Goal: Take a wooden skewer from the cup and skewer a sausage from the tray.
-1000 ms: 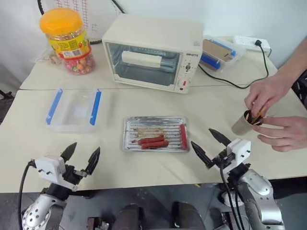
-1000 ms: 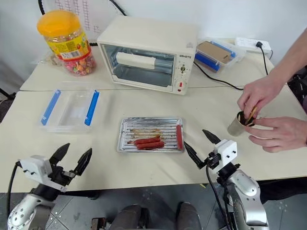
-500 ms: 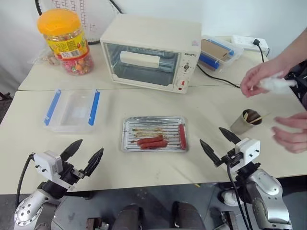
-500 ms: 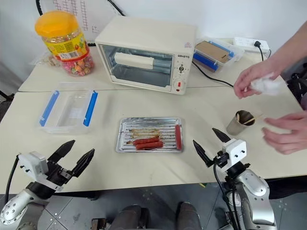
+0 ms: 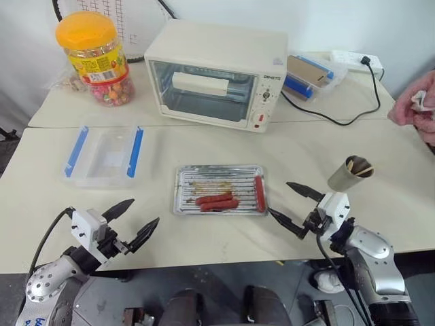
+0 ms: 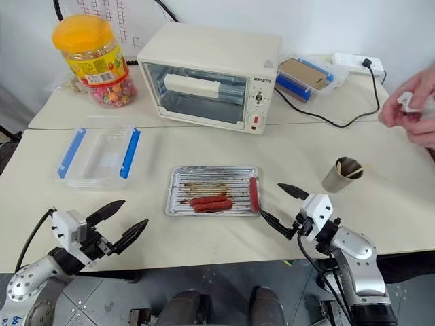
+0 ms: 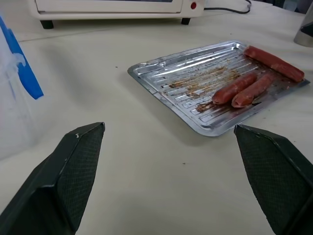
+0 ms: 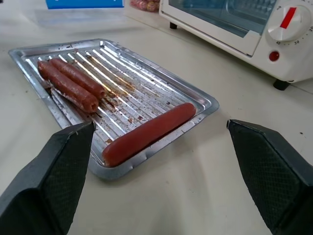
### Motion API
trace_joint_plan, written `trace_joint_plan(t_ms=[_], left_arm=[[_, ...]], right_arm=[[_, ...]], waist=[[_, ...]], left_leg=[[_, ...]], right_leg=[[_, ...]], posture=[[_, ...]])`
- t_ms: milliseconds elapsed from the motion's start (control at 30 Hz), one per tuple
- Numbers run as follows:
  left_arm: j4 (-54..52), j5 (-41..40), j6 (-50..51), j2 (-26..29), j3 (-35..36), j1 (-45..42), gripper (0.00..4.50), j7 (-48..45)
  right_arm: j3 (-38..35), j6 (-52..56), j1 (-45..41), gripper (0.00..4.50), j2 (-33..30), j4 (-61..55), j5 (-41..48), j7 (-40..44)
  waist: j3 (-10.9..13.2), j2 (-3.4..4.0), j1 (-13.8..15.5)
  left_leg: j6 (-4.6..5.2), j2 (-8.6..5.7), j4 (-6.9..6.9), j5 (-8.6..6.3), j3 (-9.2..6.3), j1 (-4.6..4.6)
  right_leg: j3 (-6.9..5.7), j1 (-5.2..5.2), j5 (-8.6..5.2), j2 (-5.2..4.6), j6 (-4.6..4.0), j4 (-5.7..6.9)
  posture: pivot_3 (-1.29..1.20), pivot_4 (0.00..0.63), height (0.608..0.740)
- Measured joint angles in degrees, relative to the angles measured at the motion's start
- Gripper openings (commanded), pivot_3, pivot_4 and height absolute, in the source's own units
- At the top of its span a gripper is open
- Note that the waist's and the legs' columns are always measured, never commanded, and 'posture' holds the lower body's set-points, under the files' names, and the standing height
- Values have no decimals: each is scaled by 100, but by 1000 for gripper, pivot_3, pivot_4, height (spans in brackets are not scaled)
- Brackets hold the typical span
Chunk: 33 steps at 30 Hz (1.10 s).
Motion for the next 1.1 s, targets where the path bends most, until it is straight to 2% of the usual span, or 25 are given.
trace_joint_plan(t_ms=[233, 533, 1100], left_arm=[[130, 18, -165, -2, 58, 128, 4489, -96], [639, -34, -309, 136, 284, 190, 4489, -664], [816, -35, -338, 146, 307, 117, 4489, -803]], right_arm=[[-47, -103, 52, 4500, -3, 19, 0, -10], [-42, -390, -108, 4500, -281, 558, 60, 639], [-39, -361, -181, 4500, -278, 629, 81, 601]], waist=[[0, 0, -15], [0, 0, -9], [0, 0, -14]], left_leg=[[0, 2, -1, 0, 0, 0], [0, 1, 0, 0, 1, 1], [0, 2, 0, 0, 0, 0]], right_leg=[[-1, 0, 0, 1, 0, -1], [-1, 1, 0, 0, 0, -2], [-3, 0, 0, -1, 0, -1]], posture=[[0, 150, 740], [0, 150, 740], [0, 150, 740]])
